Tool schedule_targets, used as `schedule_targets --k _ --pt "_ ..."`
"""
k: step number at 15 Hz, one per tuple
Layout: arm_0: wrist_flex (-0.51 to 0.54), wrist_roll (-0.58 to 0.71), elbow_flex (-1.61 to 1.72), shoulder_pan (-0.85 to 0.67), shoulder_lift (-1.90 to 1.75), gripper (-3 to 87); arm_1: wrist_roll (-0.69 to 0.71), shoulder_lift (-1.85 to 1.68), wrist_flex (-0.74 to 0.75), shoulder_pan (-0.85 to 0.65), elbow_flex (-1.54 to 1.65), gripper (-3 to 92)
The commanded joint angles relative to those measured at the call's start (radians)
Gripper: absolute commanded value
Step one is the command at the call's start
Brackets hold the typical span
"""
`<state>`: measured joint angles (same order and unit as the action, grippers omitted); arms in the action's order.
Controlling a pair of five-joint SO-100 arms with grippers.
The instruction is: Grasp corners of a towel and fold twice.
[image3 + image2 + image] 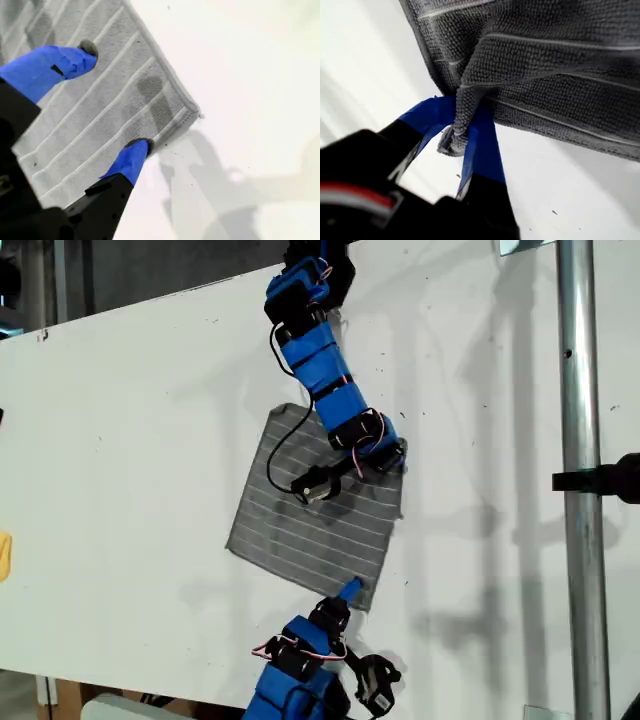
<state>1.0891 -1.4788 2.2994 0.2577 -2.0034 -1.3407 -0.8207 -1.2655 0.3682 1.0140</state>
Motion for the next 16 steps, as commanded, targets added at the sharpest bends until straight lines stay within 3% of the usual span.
schedule_targets --k 1,6,7,8,10,14,16 --pt "-0.137 -0.077 0.049 0.052 0.080 30.4 0.005 -0.021 0.020 0.002 -0.008 -0.3" --pt "-0.293 -0.121 0.133 0.049 0.167 27.2 0.002 -0.028 0.026 0.005 -0.008 -0.3" --pt "-0.331 -0.132 0.158 0.049 0.173 24.6 -0.002 -0.028 0.026 0.006 -0.008 -0.3" --pt "-0.357 -0.153 0.178 0.052 0.178 16.2 -0.003 -0.029 0.025 0.008 -0.008 -0.3" --pt "-0.364 -0.176 0.173 0.052 0.173 -2.8 -0.005 -0.029 0.023 0.008 -0.005 -0.3" --pt "-0.374 -0.175 0.133 0.044 0.179 -2.8 -0.008 -0.032 0.026 0.009 0.000 -0.3" --pt "-0.270 -0.183 0.035 0.046 0.178 -2.8 -0.008 -0.052 0.026 0.009 0.000 -0.3"
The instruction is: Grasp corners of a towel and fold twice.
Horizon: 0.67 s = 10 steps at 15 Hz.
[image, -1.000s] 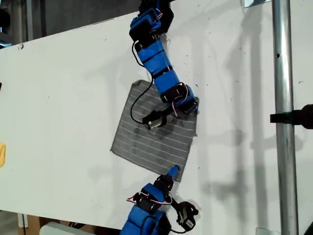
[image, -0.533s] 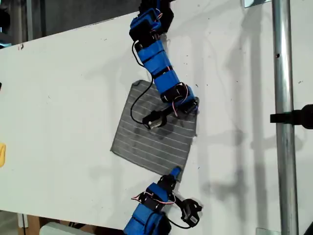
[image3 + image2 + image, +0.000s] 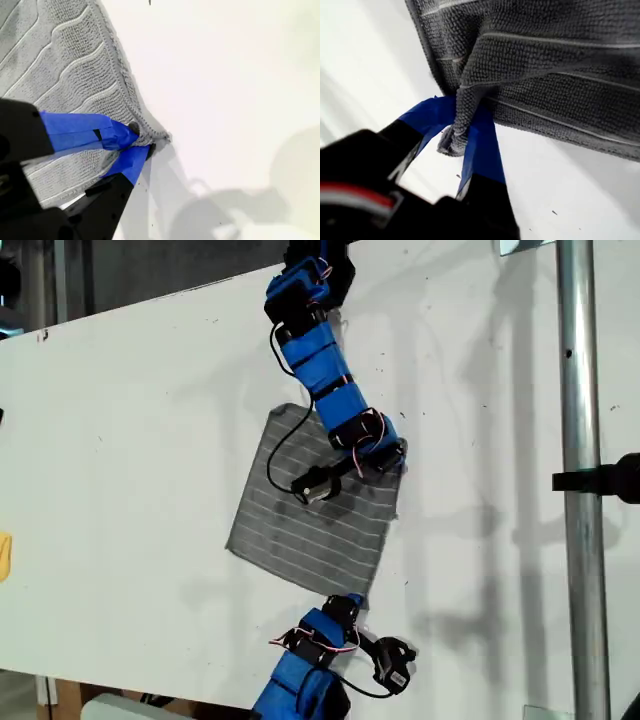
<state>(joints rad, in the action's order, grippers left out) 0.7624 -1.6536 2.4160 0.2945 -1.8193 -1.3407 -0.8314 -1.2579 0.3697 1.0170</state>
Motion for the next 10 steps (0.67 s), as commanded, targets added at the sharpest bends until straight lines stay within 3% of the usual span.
schedule_targets --k 1,2,3,5,6,10 --pt "0.143 -0.017 -0.152 0.009 -0.003 -2.8 -0.008 -0.049 0.018 0.006 -0.002 -0.3" --pt "0.241 -0.005 -0.238 0.008 -0.005 -2.8 -0.006 -0.055 0.018 0.003 0.003 -0.3" --pt "0.416 -0.043 -0.359 0.005 -0.005 -2.4 -0.006 -0.058 0.018 0.002 0.009 -0.3" --pt "0.695 -0.052 -0.581 0.005 0.009 21.3 -0.008 -0.058 0.032 0.002 0.018 -0.3" --pt "0.749 -0.055 -0.629 0.008 0.012 23.6 -0.008 -0.058 0.037 0.003 0.021 -0.3" --pt "0.718 -0.054 -0.612 0.005 0.048 28.0 -0.008 -0.061 0.040 0.003 0.025 -0.3"
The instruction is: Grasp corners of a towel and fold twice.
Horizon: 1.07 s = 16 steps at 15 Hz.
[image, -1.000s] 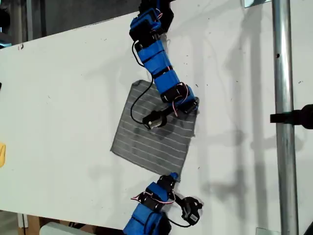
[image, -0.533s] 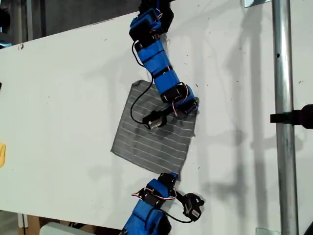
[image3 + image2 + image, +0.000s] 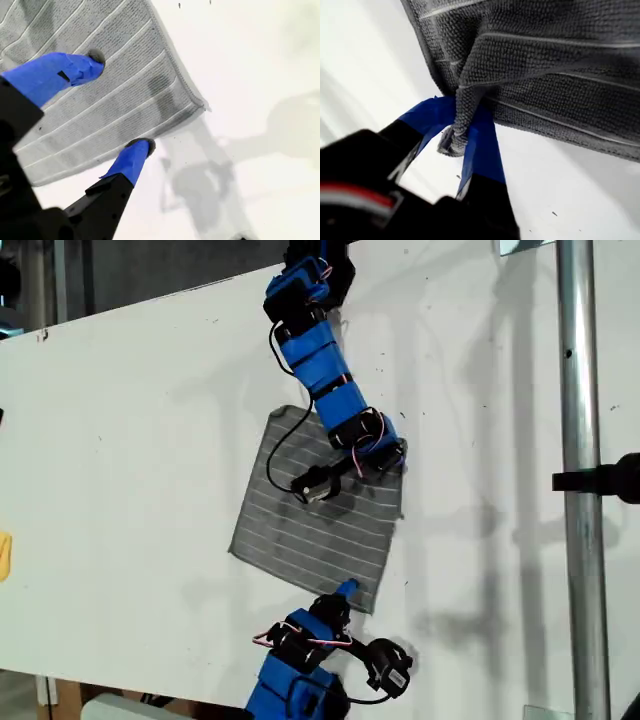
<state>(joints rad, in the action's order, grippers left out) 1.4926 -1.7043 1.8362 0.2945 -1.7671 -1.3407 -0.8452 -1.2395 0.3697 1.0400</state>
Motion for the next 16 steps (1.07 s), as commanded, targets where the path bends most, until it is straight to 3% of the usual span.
schedule_targets --k 1,7,10,11,14,16 --pt "-0.048 -0.002 -0.003 0.002 0.009 28.4 -0.008 -0.048 0.023 0.005 0.005 -0.3" --pt "-0.410 -0.054 0.178 -0.002 0.279 25.6 -0.015 -0.048 0.037 0.018 0.021 -0.3" --pt "-0.491 -0.104 0.190 0.000 0.397 5.3 -0.028 -0.048 0.044 0.025 0.037 -0.3" --pt "-0.497 -0.112 0.202 0.000 0.388 -2.7 -0.032 -0.048 0.049 0.026 0.044 -0.3" --pt "-0.436 -0.101 0.175 0.008 0.310 -2.8 -0.034 -0.058 0.057 0.028 0.052 -0.3" --pt "-0.298 -0.094 0.075 0.014 0.279 -2.8 -0.034 -0.112 0.037 0.037 0.052 -0.3"
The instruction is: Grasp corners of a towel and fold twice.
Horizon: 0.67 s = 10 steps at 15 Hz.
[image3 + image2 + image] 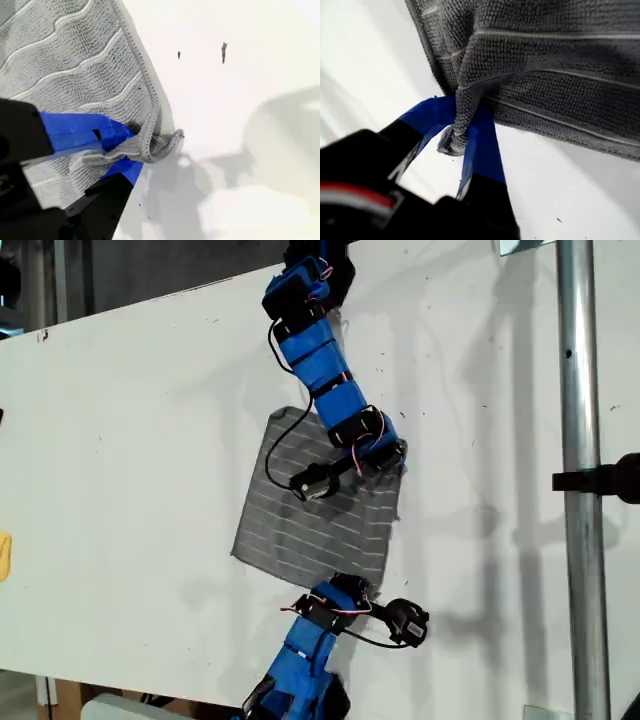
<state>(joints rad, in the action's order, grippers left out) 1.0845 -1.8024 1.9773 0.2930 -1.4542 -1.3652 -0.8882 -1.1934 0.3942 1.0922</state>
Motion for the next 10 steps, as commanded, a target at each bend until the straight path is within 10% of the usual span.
schedule_targets --k 1,4,10 --pt "0.224 0.023 -0.167 0.015 -0.038 -2.7 -0.009 -0.123 -0.017 0.026 0.000 -0.3" --pt "0.563 0.041 -0.511 0.055 -0.029 -2.8 -0.002 -0.244 -0.014 0.071 -0.041 -0.3" --pt "0.572 0.061 -0.512 0.091 -0.173 -2.9 0.009 -0.252 0.132 0.147 -0.126 -0.3"
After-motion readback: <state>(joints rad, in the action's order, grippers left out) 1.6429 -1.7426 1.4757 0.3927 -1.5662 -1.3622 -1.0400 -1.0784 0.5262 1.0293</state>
